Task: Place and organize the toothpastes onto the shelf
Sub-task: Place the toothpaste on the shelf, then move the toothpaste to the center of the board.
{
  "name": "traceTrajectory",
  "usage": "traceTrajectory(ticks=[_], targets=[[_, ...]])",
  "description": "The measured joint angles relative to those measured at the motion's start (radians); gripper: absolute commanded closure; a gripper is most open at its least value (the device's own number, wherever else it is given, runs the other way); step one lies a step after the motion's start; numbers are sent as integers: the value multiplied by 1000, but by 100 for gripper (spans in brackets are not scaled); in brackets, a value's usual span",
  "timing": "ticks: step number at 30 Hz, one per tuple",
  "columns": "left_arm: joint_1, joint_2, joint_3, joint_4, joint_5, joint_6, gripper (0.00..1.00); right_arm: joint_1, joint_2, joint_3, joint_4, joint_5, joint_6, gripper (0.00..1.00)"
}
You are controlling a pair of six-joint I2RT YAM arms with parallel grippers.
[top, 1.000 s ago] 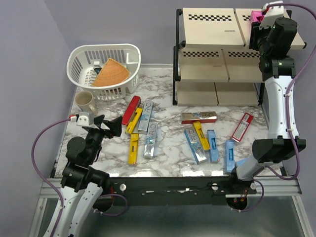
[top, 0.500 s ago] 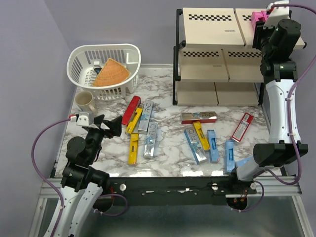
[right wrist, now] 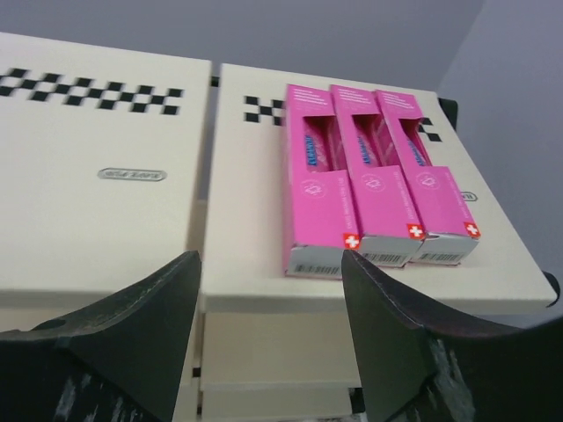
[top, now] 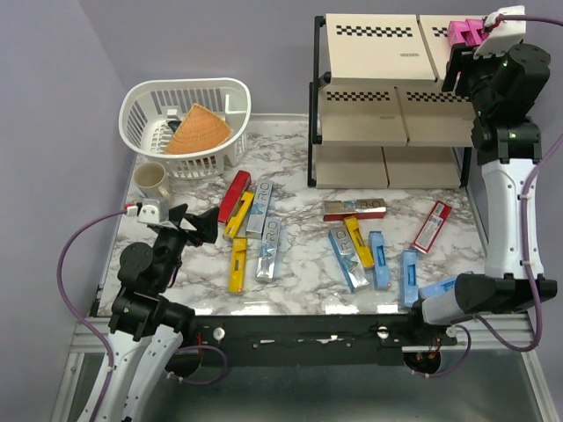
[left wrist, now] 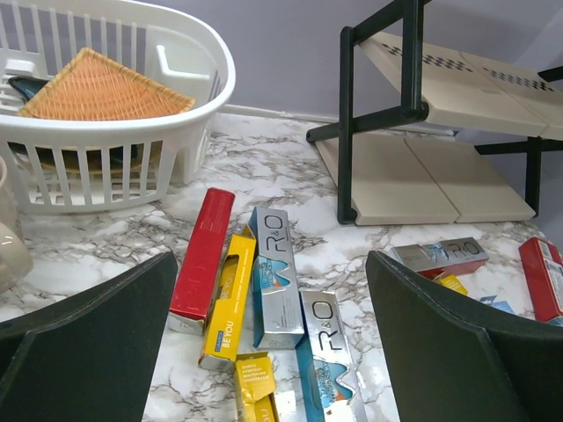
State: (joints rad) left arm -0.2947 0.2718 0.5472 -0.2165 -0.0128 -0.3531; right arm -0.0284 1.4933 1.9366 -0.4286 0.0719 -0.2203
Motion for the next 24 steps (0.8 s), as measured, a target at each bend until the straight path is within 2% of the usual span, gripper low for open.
traceTrajectory(ticks=[2,3,7,13,19,24], targets=[[1,0,0,3,7,0,1,0,-63,-40,-14,-67,48,17],[2,0,0,5,10,-1,1,1,-89,-61,-13,-94,72,12],[7,2,-2,10,20,-4,1,37,-274,-280,34,-190,184,2],[8,25,-6,12,32,-7,1,278,-431,-655,105,-179,317,0],[17,44,-6,12,40,-8,1,529,-462,-1030,189,-90,458,0],[30,66,-6,12,49,-8,1,793,-454,-1199,284,14,565,0]])
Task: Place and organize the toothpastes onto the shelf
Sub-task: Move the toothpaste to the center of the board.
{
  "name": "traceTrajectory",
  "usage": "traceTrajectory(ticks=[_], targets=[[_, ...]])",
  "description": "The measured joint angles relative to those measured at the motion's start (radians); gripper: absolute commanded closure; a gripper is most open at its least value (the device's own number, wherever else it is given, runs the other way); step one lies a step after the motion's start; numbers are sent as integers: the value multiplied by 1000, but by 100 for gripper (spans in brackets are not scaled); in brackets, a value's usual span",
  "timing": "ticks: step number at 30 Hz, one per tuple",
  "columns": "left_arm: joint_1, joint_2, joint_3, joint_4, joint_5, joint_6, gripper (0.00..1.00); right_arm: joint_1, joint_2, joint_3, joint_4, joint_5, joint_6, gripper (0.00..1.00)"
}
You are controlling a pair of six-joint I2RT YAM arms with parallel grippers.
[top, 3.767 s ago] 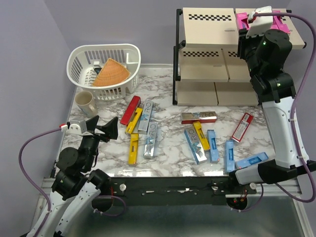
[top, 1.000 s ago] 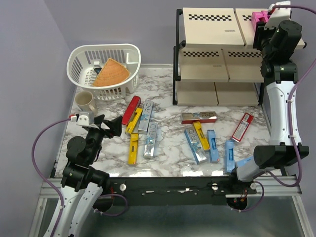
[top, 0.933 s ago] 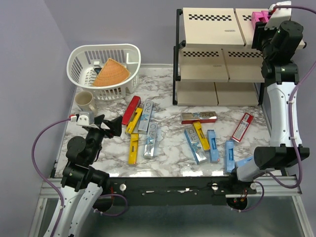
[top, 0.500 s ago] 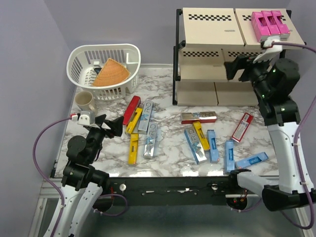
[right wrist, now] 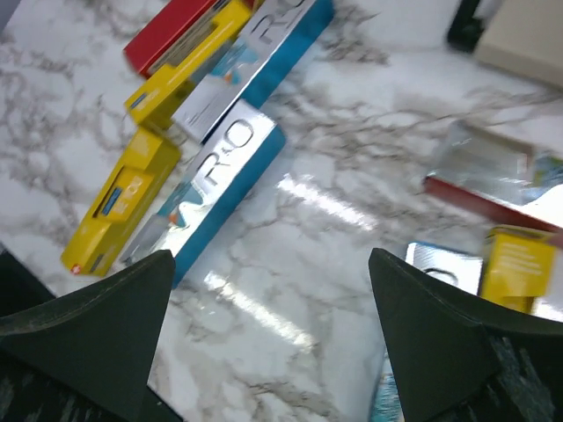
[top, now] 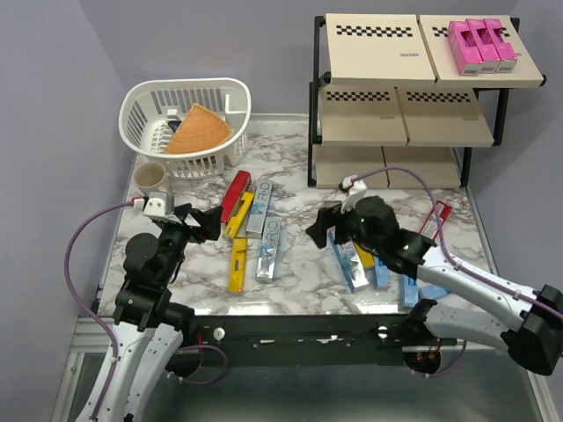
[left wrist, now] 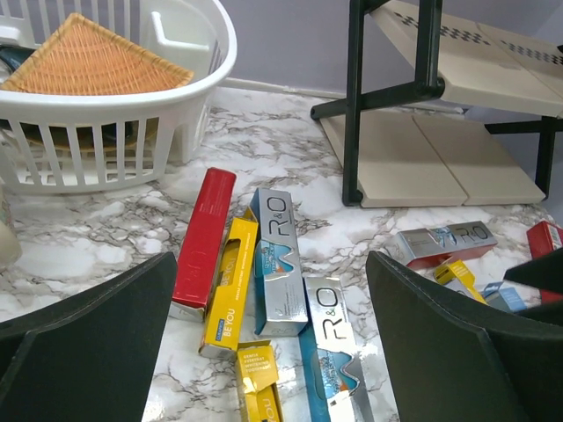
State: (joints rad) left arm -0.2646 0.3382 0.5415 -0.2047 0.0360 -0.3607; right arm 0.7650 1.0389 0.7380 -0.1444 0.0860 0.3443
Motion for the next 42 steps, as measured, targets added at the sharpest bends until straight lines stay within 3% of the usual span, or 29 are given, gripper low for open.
traceTrajectory(ticks=[6,14,28,39,42], targets=[[7,30,0,0,10,-2,1,275,117,-81,187,96,94,0],[16,47,0,-3,24,-4,1,489,475,79,251,251,138,0],[39,59,0,-3,32,-7,1,540,774,349,93,442,193,1],[50,73,0,1,57,-12,1,543,645,117,3,562,212,5],[55,77,0,1,63,-15,1,542,620,101,0,580,188,11]])
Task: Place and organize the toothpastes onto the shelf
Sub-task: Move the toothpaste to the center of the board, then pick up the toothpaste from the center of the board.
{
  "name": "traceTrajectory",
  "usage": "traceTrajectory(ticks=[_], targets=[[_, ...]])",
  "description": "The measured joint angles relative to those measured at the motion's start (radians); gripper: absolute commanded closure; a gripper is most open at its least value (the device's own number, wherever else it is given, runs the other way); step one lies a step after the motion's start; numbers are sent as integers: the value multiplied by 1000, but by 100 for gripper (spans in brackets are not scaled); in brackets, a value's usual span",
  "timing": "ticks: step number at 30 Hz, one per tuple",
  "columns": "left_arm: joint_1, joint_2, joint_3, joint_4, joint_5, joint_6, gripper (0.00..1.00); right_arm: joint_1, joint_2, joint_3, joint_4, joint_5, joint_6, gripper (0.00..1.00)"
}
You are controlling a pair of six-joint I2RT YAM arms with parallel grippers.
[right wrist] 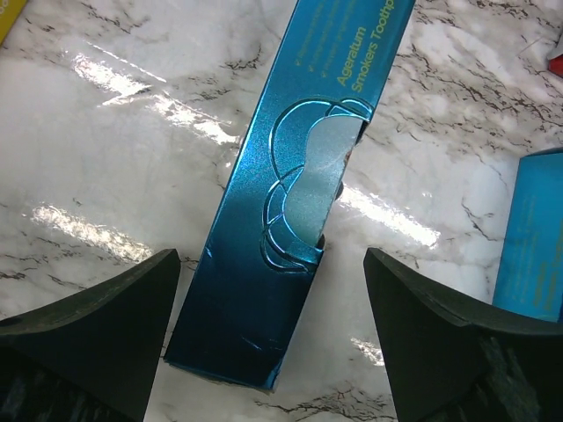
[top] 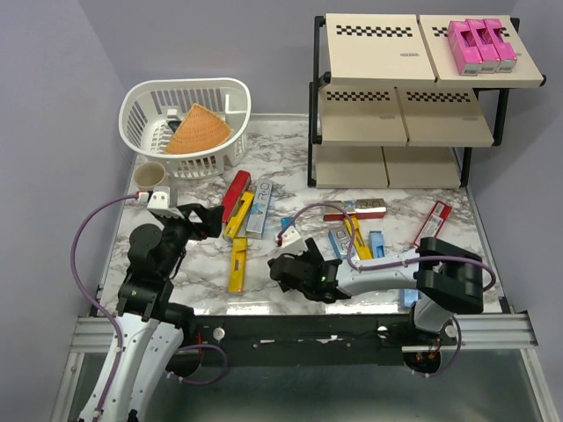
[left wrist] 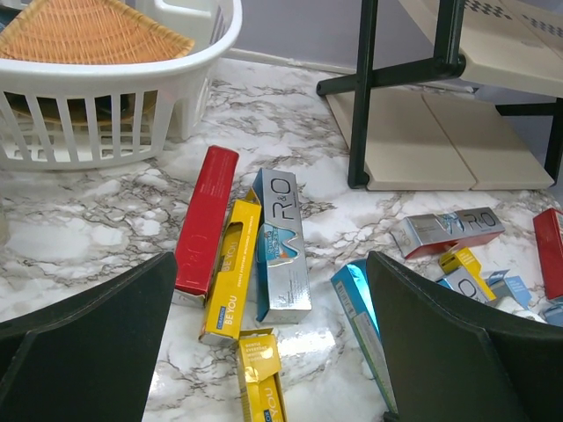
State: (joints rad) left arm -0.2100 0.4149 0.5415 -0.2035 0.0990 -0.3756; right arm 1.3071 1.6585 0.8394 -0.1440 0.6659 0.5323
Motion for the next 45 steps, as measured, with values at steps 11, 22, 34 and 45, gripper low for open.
traceTrajectory(ticks=[11,22,34,45], targets=[[1,4,0,0,8,-7,1,-35,-77,-102,42,-48,-9,16],[2,78,-1,35,82,-68,1,-40,-304,-183,44,-204,24,0],[-418,627,234,-34,-85,-260,1,-70,-542,-271,-29,-21,111,0],[-561,1160,603,-155,-319,-359,1,-72,-685,-434,0,31,169,0]])
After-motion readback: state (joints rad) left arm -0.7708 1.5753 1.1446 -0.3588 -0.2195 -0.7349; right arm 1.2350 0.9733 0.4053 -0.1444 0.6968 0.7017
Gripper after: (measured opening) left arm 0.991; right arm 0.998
